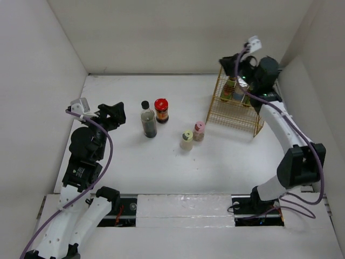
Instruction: Organize the condiment bottles
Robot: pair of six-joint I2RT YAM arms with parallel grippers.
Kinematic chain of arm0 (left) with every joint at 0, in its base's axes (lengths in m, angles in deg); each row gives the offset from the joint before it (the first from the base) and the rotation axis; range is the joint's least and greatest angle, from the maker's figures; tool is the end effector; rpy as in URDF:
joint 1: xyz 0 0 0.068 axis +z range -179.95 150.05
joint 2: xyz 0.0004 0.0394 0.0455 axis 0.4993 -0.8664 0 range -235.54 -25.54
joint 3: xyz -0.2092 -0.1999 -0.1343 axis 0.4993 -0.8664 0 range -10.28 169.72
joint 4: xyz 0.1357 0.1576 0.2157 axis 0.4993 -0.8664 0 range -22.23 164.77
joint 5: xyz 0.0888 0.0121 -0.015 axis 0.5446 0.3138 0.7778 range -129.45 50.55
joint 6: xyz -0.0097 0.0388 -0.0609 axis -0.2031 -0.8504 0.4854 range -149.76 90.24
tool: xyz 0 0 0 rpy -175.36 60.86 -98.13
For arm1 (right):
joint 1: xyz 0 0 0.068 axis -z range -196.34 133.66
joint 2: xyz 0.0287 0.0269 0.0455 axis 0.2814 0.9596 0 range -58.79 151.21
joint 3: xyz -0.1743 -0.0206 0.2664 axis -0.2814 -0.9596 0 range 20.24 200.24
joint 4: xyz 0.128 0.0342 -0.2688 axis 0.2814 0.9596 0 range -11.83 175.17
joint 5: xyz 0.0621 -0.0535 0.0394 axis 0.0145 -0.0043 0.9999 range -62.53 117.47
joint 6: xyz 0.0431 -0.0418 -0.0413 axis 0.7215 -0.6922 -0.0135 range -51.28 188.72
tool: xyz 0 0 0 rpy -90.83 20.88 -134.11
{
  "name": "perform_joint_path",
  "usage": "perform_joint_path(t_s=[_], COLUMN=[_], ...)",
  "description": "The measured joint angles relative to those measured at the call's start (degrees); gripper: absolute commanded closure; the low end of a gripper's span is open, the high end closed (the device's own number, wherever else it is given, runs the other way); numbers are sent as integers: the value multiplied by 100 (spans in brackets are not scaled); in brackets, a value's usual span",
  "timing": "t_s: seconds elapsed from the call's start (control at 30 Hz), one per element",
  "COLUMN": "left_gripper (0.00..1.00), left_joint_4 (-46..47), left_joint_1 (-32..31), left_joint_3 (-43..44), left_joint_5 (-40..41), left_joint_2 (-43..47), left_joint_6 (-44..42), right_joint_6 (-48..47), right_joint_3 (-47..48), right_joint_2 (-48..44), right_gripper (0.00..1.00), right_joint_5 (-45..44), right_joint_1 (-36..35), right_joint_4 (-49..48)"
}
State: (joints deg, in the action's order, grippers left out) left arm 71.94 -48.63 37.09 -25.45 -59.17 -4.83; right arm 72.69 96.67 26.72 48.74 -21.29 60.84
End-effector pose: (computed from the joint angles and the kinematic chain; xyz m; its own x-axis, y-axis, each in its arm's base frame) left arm 0.1506 -0.0353 0.4373 0.1266 -0.4745 -0.8711 0.1534 0.8770 -0.4554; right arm 0.4126 0.0578 0.4570 0.1121 0.0745 -0.9909 -0.4469 0.8944 0.0167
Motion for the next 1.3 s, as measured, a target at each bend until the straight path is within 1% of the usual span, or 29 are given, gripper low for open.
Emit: perform_joint_path(t_s=[0.03, 0.07, 0.13, 0.17, 0.23, 0.27, 0.37, 0.43, 0.47, 0.53, 0.6, 0.67, 0.83, 1.03, 1.17, 1.2, 1.23, 1.27, 1.3], left_gripper=[32, 32, 32, 32, 32, 32, 32, 32, 32, 32, 32, 32, 32, 32, 32, 32, 32, 32, 32], left_joint_4=[2, 0, 0, 0, 0, 0, 0, 0, 2, 2, 2, 0, 0, 0, 0, 0, 2, 0, 0], left_joint_1=[0, 0, 0, 0, 0, 0, 0, 0, 0, 0, 0, 0, 0, 0, 0, 0, 0, 0, -2], left_joint_3=[0, 0, 0, 0, 0, 0, 0, 0, 0, 0, 0, 0, 0, 0, 0, 0, 0, 0, 0], left_joint_5=[0, 0, 9, 17, 35, 37, 37, 37, 37, 33, 33, 35, 31, 17, 2, -4, -9, -4, -4], left_joint_2=[0, 0, 0, 2, 0, 0, 2, 0, -2, -2, 0, 0, 0, 0, -2, 0, -2, -2, -2], left_joint_6=[0, 0, 0, 0, 0, 0, 0, 0, 0, 0, 0, 0, -9, -42, -44, -44, -44, -44, -44], right_joint_6=[-76, -149, -310, -393, -525, -616, -857, -1014, -1102, -1233, -1344, -1432, -1517, -1543, -1495, -1460, -1423, -1386, -1318], right_joint_3=[136, 251, 363, 378, 378, 378, 376, 380, 417, 616, 868, 1056, 1558, 2009, 2072, 2074, 2085, 2094, 2094], right_joint_2=[170, 376, 822, 1054, 1458, 1644, 2035, 2175, 2240, 2430, 2664, 2857, 3324, 3823, 3985, 4022, 4059, 4094, 4124], right_gripper=[66, 57, 50, 43, 35, 28, 19, 15, 15, 10, 9, 5, 5, 3, 3, 6, 12, 16, 21], right_joint_5=[319, 575, 942, 1078, 1296, 1390, 1478, 1432, 1410, 1300, 1156, 1023, 717, 304, 138, 133, 122, 116, 111], right_joint_1=[-291, -597, -1128, -1379, -1770, -1939, -2312, -2498, -2575, -2706, -2824, -2900, -2964, -3067, -3154, -3167, -3187, -3189, -3189], right_joint_4=[-15, -35, 20, 72, 280, 387, 713, 909, 1032, 1193, 1285, 1353, 1440, 1499, 1447, 1401, 1342, 1283, 1211])
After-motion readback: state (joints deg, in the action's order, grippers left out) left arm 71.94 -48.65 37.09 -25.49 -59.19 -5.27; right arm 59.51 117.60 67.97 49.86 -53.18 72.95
